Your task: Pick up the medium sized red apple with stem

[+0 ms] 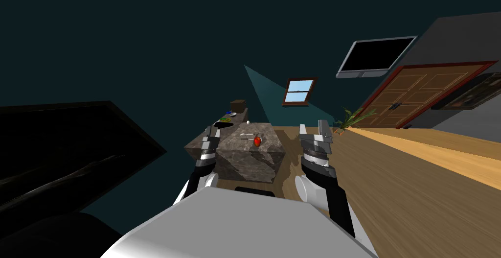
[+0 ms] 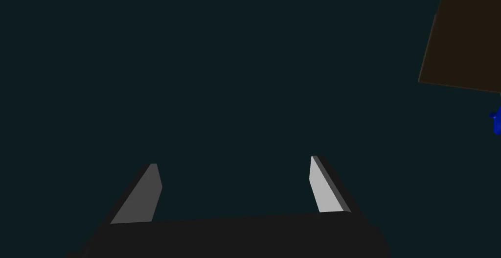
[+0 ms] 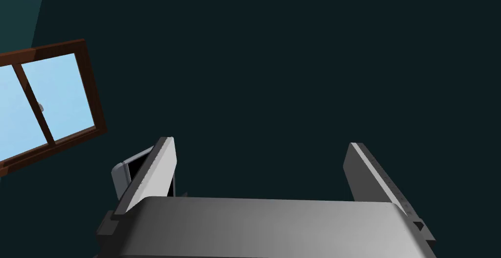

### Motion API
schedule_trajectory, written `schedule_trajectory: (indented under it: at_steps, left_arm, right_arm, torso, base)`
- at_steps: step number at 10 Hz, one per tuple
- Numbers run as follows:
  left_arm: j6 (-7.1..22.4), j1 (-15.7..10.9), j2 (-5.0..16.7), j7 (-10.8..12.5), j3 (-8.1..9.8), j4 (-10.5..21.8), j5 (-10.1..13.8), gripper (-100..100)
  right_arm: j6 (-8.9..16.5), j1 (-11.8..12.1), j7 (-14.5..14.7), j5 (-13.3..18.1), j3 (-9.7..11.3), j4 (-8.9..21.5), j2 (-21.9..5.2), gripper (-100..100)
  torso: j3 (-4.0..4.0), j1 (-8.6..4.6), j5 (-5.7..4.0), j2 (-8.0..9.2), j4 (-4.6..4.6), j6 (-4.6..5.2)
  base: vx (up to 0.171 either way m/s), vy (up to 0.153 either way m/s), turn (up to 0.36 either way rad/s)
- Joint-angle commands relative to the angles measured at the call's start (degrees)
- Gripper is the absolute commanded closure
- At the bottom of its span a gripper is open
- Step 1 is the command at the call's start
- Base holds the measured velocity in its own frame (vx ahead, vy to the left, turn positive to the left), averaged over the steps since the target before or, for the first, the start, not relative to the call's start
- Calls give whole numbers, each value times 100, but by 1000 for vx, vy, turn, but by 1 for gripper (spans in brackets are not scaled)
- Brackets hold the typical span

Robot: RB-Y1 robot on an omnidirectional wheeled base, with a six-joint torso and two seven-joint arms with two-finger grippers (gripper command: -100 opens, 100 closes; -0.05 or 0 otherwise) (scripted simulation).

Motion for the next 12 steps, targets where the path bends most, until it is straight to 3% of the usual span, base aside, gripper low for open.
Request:
schedule_trajectory:
  at_steps: [1, 3, 5, 6, 12]
  left_arm:
    - [253, -64, 267, 30, 67, -17, 13, -100]
    - [567, -156, 500, 71, 158, -45, 34, -100]
    - [855, -216, 610, 96, 214, -64, 48, -100]
    - [863, -216, 610, 96, 214, -64, 48, -100]
    - [1753, -441, 912, 186, 406, -138, 103, -100]
  right_arm:
    - [0, 0, 0, 0, 0, 0, 0, 0]
    - [0, -1, 0, 0, 0, 0, 0, 0]
    - [0, -1, 0, 0, 0, 0, 0, 0]
    - [0, -1, 0, 0, 0, 0, 0, 0]
    - [0, -1, 0, 0, 0, 0, 0, 0]
  torso:
    - [0, 0, 0, 0, 0, 0]
    - [13, -2, -1, 24, 5, 1]
    - [16, -2, 0, 27, 6, 0]
    - [15, -1, 0, 26, 6, 1]
    - [12, 0, 0, 21, 5, 1]
  base:
    - [-45, -4, -73]
    - [-83, -15, -86]
    - [-65, -5, -39]
    - [-44, 1, -36]
    - [-53, -4, -58]
